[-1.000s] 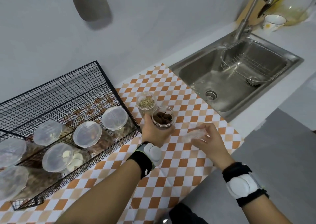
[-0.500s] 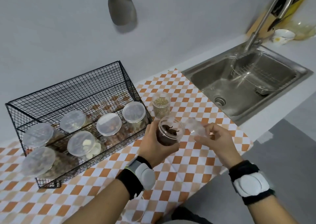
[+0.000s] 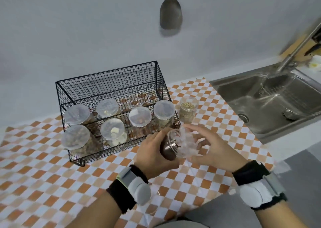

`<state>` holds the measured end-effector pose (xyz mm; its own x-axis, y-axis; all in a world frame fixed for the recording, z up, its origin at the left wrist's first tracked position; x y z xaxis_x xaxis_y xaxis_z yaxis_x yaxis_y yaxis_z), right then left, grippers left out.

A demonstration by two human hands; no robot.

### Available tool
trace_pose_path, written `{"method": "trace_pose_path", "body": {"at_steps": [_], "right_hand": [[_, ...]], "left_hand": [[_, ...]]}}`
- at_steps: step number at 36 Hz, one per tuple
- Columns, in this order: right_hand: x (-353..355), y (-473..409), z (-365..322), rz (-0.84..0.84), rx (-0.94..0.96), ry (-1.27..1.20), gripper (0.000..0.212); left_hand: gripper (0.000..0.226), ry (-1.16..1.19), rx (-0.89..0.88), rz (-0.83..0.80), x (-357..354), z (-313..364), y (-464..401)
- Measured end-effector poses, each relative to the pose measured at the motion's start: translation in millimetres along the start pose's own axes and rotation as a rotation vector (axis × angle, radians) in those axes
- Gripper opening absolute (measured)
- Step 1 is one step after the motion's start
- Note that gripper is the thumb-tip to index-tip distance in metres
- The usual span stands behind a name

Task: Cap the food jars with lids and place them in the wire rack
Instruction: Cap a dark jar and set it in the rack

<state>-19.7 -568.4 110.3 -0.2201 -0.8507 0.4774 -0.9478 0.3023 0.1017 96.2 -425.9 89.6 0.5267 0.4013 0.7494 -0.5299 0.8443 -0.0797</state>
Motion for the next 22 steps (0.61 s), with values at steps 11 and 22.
{"method": "trace_pose_path", "body": {"at_steps": [11,22], "right_hand": [[-29,-16,-29,-0.118,0.041,0.12,0.088],[-43,-25,-33,-0.15,0.06,0.114,0.087]], "left_hand": [[0.1,-0.133,-0.025,0.071,18,-12,19],[0.099,-0.182,-0.014,0.117,26,-19,29]]}}
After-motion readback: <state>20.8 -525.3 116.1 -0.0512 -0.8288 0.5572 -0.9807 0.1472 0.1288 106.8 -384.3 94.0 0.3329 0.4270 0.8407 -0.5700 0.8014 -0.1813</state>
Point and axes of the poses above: each hand's wrist, its own y-axis away from the middle knuckle, its own x-axis out of the back of the hand, z = x × y, the point moved 8 cm from there along -y, towards the middle knuckle, and after that the axes turned 3 degrees about -x, right-handed, at the moved point
